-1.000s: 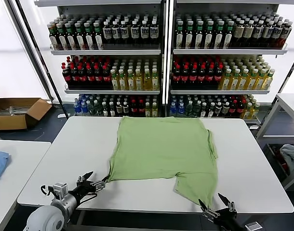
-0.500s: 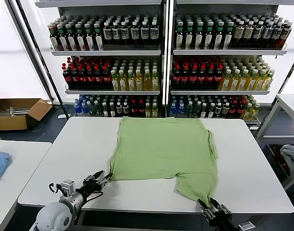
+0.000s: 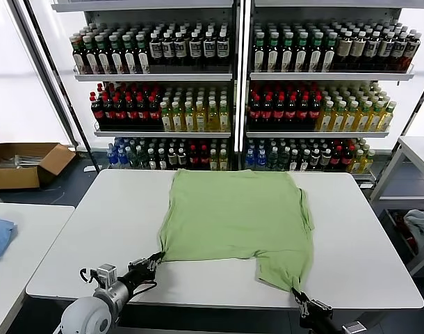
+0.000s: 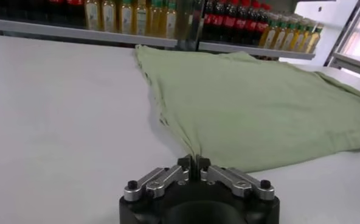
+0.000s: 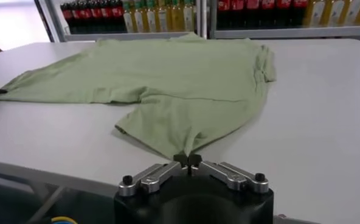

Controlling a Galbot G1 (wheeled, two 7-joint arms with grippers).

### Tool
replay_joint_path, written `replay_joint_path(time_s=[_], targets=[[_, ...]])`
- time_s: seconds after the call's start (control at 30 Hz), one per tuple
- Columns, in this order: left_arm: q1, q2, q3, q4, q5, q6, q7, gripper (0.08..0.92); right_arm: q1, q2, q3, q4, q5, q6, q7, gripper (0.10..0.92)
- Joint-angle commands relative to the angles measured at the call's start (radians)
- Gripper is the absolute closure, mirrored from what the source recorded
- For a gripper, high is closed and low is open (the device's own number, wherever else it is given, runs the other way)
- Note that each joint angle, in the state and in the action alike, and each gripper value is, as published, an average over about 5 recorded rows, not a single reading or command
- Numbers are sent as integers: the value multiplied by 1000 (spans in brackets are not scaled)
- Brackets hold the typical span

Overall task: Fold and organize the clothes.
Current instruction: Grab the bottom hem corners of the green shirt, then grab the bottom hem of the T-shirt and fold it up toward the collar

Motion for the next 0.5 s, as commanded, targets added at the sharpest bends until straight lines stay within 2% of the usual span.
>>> replay_joint_path(time_s=[0.03,0.3,0.5], targets=[[15,-1,0,-24,20,-16,-5,914,0,-1,-4,1,16,53,-12,920],[78,0,-65,-164,19,-44,-13,914,-17,11,40,14,187,221,-155,920],[129,4,-120,-243,24,-42,-21,915,-99,31,70,40,218,285,-229,920]])
